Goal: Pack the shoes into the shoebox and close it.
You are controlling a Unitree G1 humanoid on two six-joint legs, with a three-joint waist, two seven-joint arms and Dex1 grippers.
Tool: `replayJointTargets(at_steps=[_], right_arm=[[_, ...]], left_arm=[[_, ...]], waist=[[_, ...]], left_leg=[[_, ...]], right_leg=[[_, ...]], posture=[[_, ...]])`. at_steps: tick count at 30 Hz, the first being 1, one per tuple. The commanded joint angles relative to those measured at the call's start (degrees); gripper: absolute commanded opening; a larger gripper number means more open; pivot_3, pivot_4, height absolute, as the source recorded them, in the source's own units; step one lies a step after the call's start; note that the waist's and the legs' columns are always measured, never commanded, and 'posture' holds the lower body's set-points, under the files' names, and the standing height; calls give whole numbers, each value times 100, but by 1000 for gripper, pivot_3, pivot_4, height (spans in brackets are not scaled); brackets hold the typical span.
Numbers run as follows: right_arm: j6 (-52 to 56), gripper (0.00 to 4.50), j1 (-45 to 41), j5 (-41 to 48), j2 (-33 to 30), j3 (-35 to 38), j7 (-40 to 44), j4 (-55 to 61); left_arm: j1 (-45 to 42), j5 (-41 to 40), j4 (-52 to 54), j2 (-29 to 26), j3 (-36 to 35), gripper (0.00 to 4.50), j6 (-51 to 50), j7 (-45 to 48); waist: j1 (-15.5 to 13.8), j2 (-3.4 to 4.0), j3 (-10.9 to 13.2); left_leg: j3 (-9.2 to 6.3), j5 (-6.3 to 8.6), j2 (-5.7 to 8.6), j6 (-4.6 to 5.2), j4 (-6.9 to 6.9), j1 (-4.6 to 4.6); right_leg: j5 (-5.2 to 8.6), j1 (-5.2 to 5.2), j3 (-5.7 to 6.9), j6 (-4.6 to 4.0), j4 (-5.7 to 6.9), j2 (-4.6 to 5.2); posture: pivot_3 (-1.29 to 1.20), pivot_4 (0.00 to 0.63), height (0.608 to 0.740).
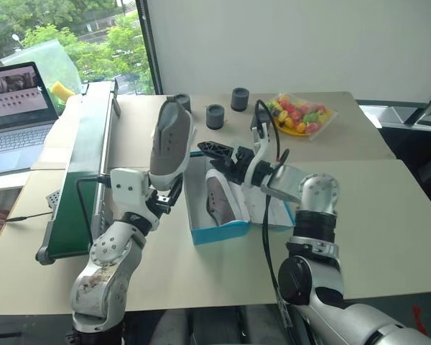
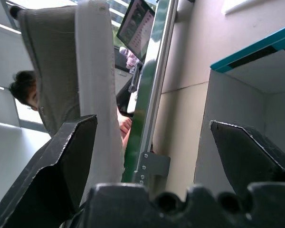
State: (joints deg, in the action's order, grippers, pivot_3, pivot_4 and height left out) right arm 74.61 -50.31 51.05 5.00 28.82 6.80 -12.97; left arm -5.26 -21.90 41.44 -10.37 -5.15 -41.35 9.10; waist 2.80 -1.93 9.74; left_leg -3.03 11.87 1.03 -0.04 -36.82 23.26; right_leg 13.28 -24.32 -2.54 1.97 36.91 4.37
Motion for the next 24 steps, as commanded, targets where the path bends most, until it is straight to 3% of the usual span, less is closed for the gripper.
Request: replayJointTargets(at_steps=[1, 6, 9, 17, 24], right_arm=[[73, 4500, -214, 271, 237, -128, -178, 192], [24, 4500, -229, 463, 324, -143, -375, 272], [6, 3818, -222, 574, 341, -146, -472, 311], [-13, 1048, -211, 1032, 319, -181, -685, 340], [-65, 1048, -206, 1203, 284, -212, -845, 253]], left_arm=[[-157, -326, 355, -116, 97, 3008, -162, 153], [-186, -427, 364, -166, 144, 3008, -280, 134], [-183, -452, 368, -190, 151, 3001, -308, 120], [-139, -418, 337, -248, 153, 3001, -351, 91], [-153, -428, 262, -246, 108, 3001, -332, 48]], waist=[[-8, 0, 0], [-26, 0, 0], [-19, 0, 0], [-20, 0, 0], [-23, 0, 0]], left_leg=[[6, 0, 2, 0, -1, -3], [7, -1, 5, 1, -5, -2], [7, -1, 4, 1, -4, 0], [7, -1, 4, 1, -4, -1], [7, -1, 4, 1, -4, 0]], right_leg=[[0, 4, 1, 0, 1, -3], [1, 7, 4, 1, -2, -4], [1, 6, 4, 1, -3, -4], [1, 6, 5, 1, -3, -5], [1, 7, 5, 1, -4, -5]], posture=[[0, 150, 740], [0, 150, 740], [0, 150, 740], [0, 150, 740], [0, 150, 740]])
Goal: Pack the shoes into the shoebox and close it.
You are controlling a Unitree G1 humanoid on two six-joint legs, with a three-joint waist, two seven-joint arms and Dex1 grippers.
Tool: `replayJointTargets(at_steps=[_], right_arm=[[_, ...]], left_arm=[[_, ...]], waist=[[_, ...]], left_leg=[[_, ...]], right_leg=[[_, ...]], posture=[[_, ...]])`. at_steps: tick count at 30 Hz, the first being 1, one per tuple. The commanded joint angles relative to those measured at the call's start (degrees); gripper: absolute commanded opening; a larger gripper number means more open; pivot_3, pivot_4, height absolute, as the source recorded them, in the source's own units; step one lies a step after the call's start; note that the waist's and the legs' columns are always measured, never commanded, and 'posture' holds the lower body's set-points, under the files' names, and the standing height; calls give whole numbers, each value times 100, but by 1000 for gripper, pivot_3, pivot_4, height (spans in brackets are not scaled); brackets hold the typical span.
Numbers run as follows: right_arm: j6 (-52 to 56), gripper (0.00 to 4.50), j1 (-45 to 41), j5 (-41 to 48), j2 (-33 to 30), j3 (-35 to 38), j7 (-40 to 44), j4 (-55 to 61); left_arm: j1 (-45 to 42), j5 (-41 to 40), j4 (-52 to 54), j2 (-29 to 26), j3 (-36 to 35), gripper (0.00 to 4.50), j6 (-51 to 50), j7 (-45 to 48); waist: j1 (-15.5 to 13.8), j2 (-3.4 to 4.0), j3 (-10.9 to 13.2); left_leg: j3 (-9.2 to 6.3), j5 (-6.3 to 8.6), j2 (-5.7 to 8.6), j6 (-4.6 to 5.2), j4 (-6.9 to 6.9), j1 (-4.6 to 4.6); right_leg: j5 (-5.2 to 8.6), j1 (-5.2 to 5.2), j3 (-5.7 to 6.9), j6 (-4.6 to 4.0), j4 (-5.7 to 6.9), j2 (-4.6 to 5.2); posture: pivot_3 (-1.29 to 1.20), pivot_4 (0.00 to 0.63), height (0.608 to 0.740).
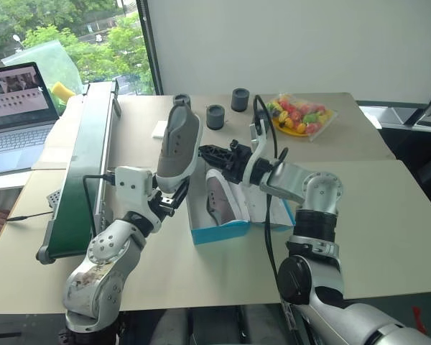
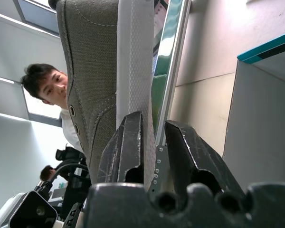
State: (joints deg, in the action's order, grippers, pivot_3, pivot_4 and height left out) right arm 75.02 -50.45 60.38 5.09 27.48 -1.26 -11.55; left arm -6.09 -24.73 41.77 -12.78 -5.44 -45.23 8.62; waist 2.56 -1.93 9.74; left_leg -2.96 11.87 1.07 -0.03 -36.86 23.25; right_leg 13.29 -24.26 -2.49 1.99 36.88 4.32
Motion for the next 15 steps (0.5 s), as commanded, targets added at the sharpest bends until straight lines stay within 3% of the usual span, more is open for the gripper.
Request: replayJointTargets(at_steps=[1, 9, 15], right_arm=[[-127, 1048, -186, 269, 256, -63, -65, 74], [-466, 1048, -77, -416, -166, -545, 51, -47], [-579, 2808, -57, -578, -165, -608, 42, -107]], left_arm=[[-57, -140, 226, -13, 132, 3001, 63, 96], [-49, -119, 219, -44, 164, 3001, 75, 89], [-31, -113, 224, -55, 196, 3001, 88, 76]], waist=[[2, 0, 0], [1, 0, 0], [-2, 0, 0]], left_leg=[[0, 0, 0, 0, 0, 0], [1, 0, 0, 0, 0, -1], [0, 0, 0, 0, 0, 1]], right_leg=[[0, 0, 0, 0, 0, 0], [0, 0, 0, 0, 0, -1], [0, -1, 1, 0, -2, -1]], posture=[[0, 150, 740], [0, 150, 740], [0, 150, 740]])
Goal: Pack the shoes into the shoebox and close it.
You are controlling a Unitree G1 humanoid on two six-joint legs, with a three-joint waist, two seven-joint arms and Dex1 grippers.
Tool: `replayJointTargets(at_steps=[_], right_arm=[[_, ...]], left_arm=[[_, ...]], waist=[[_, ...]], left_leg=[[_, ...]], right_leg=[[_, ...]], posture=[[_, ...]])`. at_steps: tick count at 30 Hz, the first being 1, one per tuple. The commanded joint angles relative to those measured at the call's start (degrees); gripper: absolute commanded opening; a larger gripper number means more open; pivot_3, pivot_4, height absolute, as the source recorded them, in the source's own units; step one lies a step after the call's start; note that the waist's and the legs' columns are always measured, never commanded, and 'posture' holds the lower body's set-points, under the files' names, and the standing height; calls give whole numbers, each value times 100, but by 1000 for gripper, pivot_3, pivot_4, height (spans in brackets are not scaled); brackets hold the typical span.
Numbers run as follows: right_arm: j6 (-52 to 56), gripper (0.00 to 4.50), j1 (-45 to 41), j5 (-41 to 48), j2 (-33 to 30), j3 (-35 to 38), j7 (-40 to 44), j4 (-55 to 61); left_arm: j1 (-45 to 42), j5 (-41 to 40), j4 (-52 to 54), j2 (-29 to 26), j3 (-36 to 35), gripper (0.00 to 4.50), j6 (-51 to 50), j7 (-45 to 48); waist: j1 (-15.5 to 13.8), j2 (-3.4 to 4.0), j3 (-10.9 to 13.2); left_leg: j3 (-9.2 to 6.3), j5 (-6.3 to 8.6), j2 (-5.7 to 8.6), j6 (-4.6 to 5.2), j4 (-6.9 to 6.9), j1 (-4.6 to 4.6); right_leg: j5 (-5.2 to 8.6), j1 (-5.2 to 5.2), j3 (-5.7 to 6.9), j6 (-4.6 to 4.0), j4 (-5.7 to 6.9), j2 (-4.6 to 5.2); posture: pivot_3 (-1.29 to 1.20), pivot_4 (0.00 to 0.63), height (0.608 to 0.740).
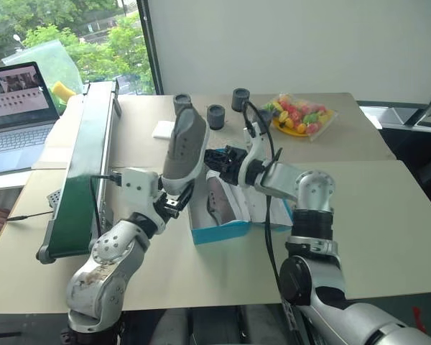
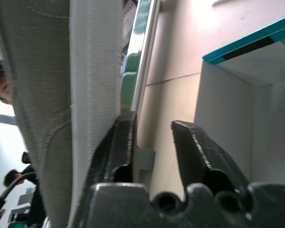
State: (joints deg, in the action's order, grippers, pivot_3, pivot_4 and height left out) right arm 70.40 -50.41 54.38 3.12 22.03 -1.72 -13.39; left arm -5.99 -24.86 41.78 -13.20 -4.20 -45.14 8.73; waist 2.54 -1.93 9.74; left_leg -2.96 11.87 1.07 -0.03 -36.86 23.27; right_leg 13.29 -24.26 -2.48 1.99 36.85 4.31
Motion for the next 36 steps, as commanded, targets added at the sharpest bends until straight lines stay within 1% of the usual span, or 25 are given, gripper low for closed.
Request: replayJointTargets(at_steps=[1, 3, 5, 8, 12, 18, 22, 27, 31, 36], right_arm=[[-117, 3180, -61, 15, 32, -54, 96, 64], [-108, 3862, -64, -11, 10, -46, 108, 34], [-99, 4408, -69, -109, -84, -60, 155, -30], [-92, 4408, -76, -179, -262, -40, 267, -128], [-81, 4408, -97, -211, -487, -3, 394, -228], [-30, 4408, -113, -127, -510, 39, 428, -218], [133, 4408, -136, 13, -454, 55, 420, -85], [459, 4408, -225, 309, -435, 23, 496, 235], [587, 4408, -226, 369, -377, -69, 489, 401], [559, 4408, -330, 365, -118, -191, 409, 385]], left_arm=[[-39, -101, 224, -13, 72, 3001, 79, 62], [-37, -105, 225, -15, 69, 3001, 79, 59], [-18, -107, 229, -28, 45, 3001, 82, 62], [47, -104, 228, -73, -17, 3001, 95, 84], [232, -100, 109, -209, -374, 3001, 160, 124], [344, -22, -172, -437, -648, 3001, 264, 224], [192, -6, -264, -493, -513, 3001, 327, 312], [-27, -24, -305, -450, -254, 3001, 326, 390], [-200, -33, -297, -420, -110, 3001, 301, 400], [-405, -43, -310, -354, 27, 3001, 254, 375]], waist=[[-1, 0, 0], [1, 0, 0], [-3, 0, 0], [-1, 0, 0], [4, 0, 0], [3, 0, 0], [-6, 0, 0], [-9, 0, 0], [1, 0, 0], [12, 0, 0]], left_leg=[[0, 0, 0, 0, 0, 0], [0, 0, 0, 0, 0, 0], [0, 0, 0, 0, 0, 0], [0, 0, 0, 0, 0, 0], [0, 0, 0, 0, 0, 0], [0, 0, -1, 0, 1, -2], [0, 0, -1, 0, 1, 1], [-1, 0, -1, 0, 0, 3], [-2, 0, -1, 0, 1, 2], [-1, 0, -1, 0, 1, 1]], right_leg=[[0, 0, 0, 0, 0, 0], [0, 0, 0, 0, 0, 0], [0, 0, 0, 0, 0, 0], [0, 0, 0, 0, -1, 0], [0, 1, 0, 0, -3, 0], [0, 1, 0, 0, -3, -1], [0, 1, 1, 0, -6, 0], [0, 0, 3, 0, -6, 2], [0, 1, 3, 0, -6, 0], [0, 0, 2, 0, -4, 0]], posture=[[0, 150, 740], [0, 150, 740], [0, 150, 740], [0, 150, 740], [0, 150, 740], [0, 150, 740], [0, 150, 740], [0, 150, 740], [0, 150, 740], [0, 150, 740]])
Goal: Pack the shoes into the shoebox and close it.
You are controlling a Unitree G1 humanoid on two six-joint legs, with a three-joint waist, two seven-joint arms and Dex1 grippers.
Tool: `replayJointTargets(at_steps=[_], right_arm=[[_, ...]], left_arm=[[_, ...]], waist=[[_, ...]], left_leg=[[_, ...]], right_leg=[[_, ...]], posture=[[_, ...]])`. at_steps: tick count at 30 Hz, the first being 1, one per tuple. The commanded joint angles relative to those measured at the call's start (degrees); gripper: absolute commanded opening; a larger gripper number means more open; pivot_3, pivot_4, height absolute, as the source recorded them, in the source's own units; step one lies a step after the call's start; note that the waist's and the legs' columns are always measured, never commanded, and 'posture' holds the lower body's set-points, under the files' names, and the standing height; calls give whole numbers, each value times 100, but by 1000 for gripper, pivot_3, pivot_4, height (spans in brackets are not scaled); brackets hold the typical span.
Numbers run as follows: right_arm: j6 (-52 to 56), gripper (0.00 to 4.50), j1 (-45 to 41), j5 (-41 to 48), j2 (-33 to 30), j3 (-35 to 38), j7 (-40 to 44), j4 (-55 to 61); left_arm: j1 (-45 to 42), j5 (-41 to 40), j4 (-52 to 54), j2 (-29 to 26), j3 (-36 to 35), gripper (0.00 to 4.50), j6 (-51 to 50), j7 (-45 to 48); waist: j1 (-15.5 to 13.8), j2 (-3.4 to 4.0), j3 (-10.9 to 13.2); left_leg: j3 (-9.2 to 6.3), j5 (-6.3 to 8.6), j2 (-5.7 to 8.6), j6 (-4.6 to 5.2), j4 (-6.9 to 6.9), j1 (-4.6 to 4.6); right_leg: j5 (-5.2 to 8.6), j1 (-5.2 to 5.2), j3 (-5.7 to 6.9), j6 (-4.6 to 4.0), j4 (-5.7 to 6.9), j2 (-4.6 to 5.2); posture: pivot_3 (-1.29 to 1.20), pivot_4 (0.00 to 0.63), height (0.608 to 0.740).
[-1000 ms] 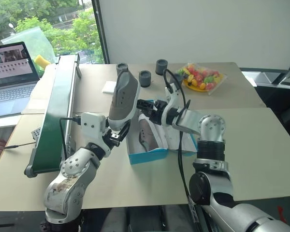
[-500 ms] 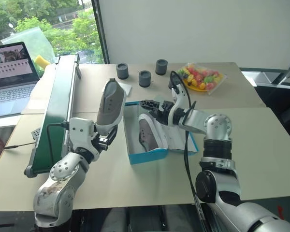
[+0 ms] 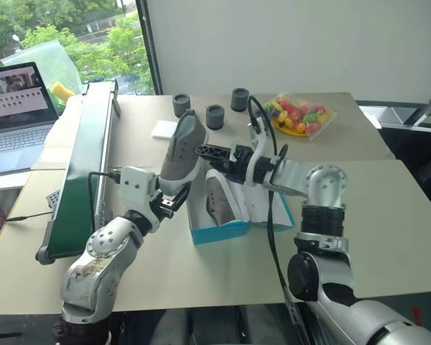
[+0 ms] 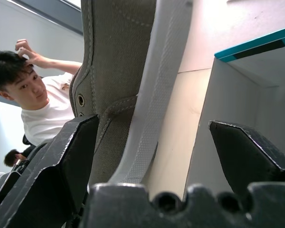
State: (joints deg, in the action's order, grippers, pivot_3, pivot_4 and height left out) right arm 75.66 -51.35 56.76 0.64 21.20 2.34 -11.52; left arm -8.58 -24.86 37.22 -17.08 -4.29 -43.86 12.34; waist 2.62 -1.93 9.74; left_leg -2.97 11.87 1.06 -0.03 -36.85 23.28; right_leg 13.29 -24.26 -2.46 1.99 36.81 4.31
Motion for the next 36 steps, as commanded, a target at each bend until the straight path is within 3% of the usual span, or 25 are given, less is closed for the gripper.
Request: replayJointTargets(at_steps=[1, 6, 11, 17, 22, 26, 31, 36], right_arm=[[37, 4408, -239, 118, 153, -120, -5, 196], [-160, 4408, -285, 19, 325, -125, -17, -38], [-375, 3070, -355, 25, 279, 59, -24, -181], [-412, 1077, -437, -22, 154, 9, 95, -299], [-449, 1077, -502, -8, 165, 32, 69, -330], [-484, 1038, -490, -8, 215, 70, -19, -312], [-1145, 1038, -509, -659, 19, -260, -21, -156], [-817, 1038, -513, -1286, -573, -1534, 489, 460]], left_arm=[[-153, -42, 147, 35, 36, 3001, 121, 12], [-153, -52, 158, 39, 43, 3001, 103, 9], [-49, -37, 218, 15, 0, 3001, 85, -31], [35, 6, 258, -9, 12, 3001, 69, -58], [108, 136, 277, -125, 161, 3001, 35, -58], [167, 189, 409, -225, 320, 4477, 39, -20], [585, 295, 687, -632, 413, 4477, 99, 228], [1203, 53, 990, -1180, -7, 4477, 137, 760]], waist=[[2, 0, 0], [-7, 0, 0], [-14, 0, 0], [-1, 0, 0], [-8, 0, 0], [-9, 0, 0], [2, 2, 1], [5, 8, 6]], left_leg=[[0, 0, 0, 0, 0, 0], [-1, 0, 0, 0, 0, 2], [-2, 0, 0, 0, 0, 1], [-1, 0, 0, 0, 1, 1], [-1, 0, 1, 0, 1, 1], [-1, 0, 1, 0, 1, 1], [0, 0, 0, 0, 2, 0], [1, 0, 0, 0, 4, 4]], right_leg=[[0, -1, -1, 0, 1, 0], [0, -1, 0, 0, -1, 2], [0, -1, 1, 0, 0, 2], [0, -2, 0, 0, -1, 0], [0, -1, 0, 0, 0, 1], [0, -1, 0, 0, -1, 1], [0, -2, 0, 0, 0, 0], [1, -7, -1, 0, -4, 1]], posture=[[0, 150, 740], [0, 150, 740], [0, 150, 740], [0, 150, 740], [0, 150, 740], [0, 150, 740], [0, 150, 740], [0, 150, 740]])
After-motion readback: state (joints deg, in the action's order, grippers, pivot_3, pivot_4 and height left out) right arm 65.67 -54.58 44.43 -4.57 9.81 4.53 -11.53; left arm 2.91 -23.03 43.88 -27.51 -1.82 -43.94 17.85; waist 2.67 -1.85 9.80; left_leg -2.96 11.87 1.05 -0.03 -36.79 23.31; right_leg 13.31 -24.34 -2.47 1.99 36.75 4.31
